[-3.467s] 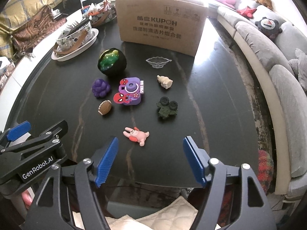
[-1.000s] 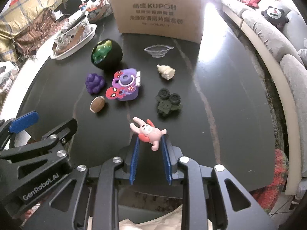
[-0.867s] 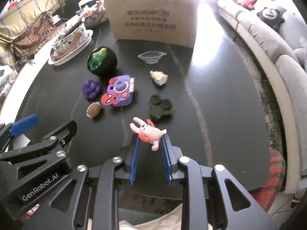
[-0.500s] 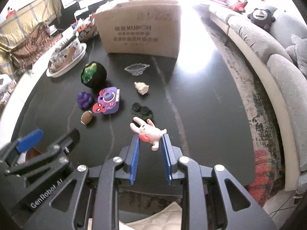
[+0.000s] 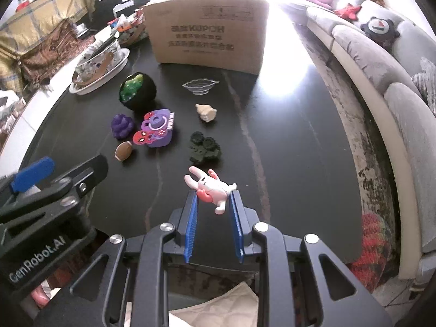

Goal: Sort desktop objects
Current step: 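Move the left tool toward the brown toy football while the right tool holds the bunny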

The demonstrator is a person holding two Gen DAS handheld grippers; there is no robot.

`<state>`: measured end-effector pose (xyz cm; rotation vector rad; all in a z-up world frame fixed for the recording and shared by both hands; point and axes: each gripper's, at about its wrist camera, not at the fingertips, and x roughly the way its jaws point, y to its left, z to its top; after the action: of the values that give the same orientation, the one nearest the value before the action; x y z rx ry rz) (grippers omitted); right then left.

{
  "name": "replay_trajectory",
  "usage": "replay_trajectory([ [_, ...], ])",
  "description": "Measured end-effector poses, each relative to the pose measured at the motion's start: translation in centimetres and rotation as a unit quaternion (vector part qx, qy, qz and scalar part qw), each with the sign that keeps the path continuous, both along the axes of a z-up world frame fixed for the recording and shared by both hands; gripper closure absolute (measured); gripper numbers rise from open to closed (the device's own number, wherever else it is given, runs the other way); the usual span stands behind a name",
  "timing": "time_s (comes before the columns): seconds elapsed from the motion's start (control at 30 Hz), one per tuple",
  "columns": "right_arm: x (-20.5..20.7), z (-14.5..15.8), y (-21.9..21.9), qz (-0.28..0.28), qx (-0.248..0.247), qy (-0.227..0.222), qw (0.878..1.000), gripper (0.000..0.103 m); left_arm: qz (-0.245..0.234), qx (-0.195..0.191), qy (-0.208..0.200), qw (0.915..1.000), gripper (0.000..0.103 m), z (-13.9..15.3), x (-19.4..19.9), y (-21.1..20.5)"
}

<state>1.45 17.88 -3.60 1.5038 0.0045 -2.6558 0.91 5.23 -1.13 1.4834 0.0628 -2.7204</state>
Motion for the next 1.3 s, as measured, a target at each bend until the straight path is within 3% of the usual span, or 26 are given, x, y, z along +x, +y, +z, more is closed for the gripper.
replay_trajectory([
  [0.2, 0.2, 0.6, -0.4, -0.002, 0.018, 0.023, 1.0, 0.082, -0.007, 0.035, 0.0, 0.9994, 0.024, -0.3, -0.1, -0.4],
  [0.33, 0.2, 1.2, -0.4, -0.004, 0.024, 0.037, 0.999, 0.082, -0.006, 0.029, 0.004, 0.9995, 0.022, -0.2, -0.2, -0.4],
  [0.9, -0.6, 0.2, -1.2, 0.008, 0.008, 0.024, 1.0, 0.082, -0.006, 0.031, -0.031, 0.999, 0.022, -1.2, -1.3, -1.1],
  [1.13, -0.8, 0.0, -1.2, 0.012, -0.003, 0.022, 1.0, 0.082, -0.053, 0.051, -0.063, 0.9953, 0.022, -1.6, -2.5, -1.4],
  [1.3, -1.0, -0.2, -0.9, 0.005, -0.003, 0.019, 1.0, 0.082, -0.058, 0.058, -0.067, 0.9944, 0.022, -2.0, -3.0, -1.7],
])
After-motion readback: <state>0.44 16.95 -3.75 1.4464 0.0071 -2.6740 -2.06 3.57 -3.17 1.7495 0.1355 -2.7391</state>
